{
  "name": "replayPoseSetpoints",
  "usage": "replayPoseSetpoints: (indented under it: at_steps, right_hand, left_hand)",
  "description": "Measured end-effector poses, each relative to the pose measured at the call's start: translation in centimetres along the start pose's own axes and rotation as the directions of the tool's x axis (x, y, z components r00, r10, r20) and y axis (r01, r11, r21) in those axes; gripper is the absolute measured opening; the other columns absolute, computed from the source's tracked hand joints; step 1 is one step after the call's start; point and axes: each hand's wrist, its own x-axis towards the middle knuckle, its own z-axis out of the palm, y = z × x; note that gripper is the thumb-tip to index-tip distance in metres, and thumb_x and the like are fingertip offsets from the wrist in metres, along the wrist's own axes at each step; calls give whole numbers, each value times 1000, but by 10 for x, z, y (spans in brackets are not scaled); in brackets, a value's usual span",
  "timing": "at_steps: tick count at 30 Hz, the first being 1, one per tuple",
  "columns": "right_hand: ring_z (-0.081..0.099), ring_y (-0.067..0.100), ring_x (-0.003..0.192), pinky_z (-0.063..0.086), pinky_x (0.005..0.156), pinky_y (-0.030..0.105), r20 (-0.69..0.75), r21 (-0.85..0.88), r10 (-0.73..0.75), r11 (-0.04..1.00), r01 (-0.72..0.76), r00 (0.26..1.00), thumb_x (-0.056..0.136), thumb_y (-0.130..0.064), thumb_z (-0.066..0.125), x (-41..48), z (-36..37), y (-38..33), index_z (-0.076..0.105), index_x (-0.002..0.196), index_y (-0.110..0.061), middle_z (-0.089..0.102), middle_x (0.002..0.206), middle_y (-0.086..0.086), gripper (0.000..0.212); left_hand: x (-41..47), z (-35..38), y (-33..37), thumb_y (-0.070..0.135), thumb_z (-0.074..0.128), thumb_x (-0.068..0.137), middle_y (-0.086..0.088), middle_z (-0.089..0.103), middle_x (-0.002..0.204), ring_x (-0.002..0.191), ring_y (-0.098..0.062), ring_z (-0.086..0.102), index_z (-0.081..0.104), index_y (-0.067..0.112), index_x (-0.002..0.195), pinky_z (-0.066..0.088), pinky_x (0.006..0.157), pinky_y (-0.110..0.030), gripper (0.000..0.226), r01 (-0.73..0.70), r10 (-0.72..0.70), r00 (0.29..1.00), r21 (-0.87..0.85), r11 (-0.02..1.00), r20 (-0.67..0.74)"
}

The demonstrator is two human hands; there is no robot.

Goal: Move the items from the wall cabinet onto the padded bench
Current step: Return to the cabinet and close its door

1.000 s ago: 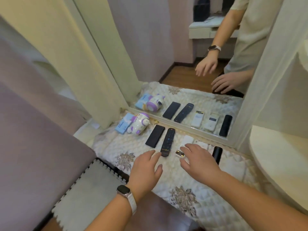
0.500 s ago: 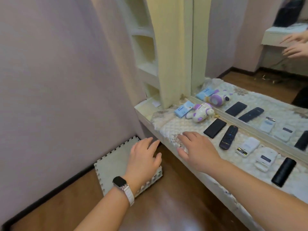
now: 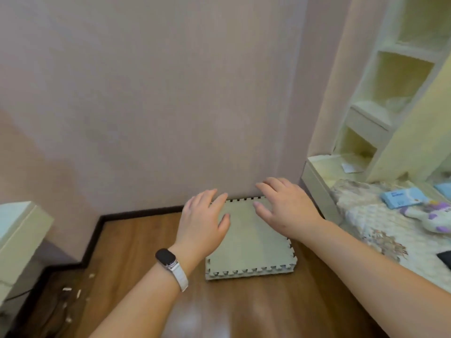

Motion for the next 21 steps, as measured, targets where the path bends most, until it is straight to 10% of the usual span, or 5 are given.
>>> replayPoseSetpoints:
  at_steps: [21]
  right_hand:
    - [51,27,121,45,94,41,-6,240,-607,771,591,795,92,-55,32,306,75,-119,56,131,-19,57,132,4,59]
  left_hand:
    - [78,-38,-174,42,51,92,-1,48,142,133,-20,41,49,26,137,27,111,-40,47,601,-590,795,312,736,-141]
